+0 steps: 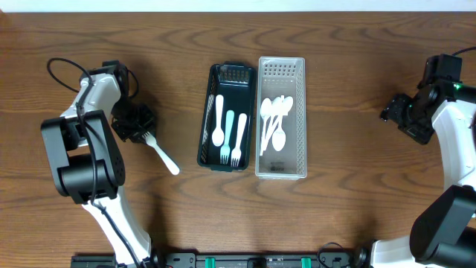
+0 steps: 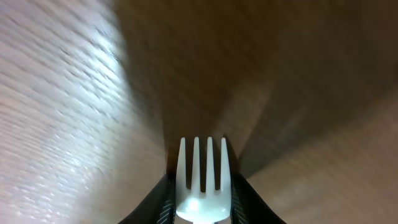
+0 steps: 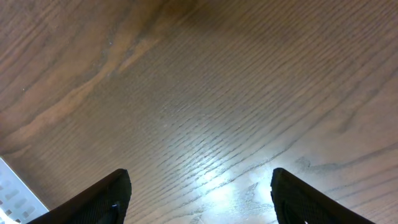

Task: Pack container
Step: 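Move the left gripper to the white fork and grasp it, then place the white fork into the black basket and release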

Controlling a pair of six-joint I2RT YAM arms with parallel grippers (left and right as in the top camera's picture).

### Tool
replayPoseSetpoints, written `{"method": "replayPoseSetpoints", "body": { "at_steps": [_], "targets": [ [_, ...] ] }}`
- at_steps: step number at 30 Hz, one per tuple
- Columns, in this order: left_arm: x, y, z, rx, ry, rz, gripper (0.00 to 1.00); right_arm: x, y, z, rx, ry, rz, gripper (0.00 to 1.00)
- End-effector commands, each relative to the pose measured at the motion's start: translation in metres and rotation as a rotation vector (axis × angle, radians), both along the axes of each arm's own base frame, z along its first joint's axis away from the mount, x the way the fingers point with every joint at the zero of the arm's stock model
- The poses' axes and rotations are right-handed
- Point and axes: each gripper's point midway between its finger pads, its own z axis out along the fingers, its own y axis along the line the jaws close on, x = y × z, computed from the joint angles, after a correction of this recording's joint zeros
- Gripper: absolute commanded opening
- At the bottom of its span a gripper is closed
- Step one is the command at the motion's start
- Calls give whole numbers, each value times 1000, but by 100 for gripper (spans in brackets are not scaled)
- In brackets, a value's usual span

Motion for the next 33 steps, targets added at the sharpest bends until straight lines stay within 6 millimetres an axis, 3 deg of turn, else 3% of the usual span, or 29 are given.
{"method": "replayPoseSetpoints", "body": {
  "at_steps": [1, 6, 12, 15, 17, 19, 22, 29, 31, 33],
  "targets": [
    [1, -14, 4, -47, -16, -97, 25, -1, -3, -3, -7, 9, -16, 75],
    [22, -36, 61, -26, -203, -272, 24, -1, -3, -3, -6, 9, -16, 75],
    [29, -97, 153, 28, -483, -547, 20, -1, -3, -3, -6, 9, -16, 75],
    [26, -123, 187, 132, -611, -748, 20, -1, -3, -3, -5, 9, -16, 75],
    [24, -144, 200, 172, -670, -857, 21, -1, -3, -3, -4, 9, -15, 75],
    [22, -162, 202, 181, -695, -922, 21, -1, -2, -3, -1, 8, -15, 75],
    [22, -188, 188, 160, -687, -991, 21, -1, -2, -3, 2, 8, -14, 75],
    [37, -202, 133, 142, -585, -1021, 22, -3, -1, -3, 7, 15, -13, 75],
    [38, -202, 131, 142, -580, -1021, 42, -3, -1, -3, 8, 18, -13, 75],
    [39, -202, 139, 143, -594, -1006, 46, -4, 0, -4, 8, 21, -13, 75]
  ]
}}
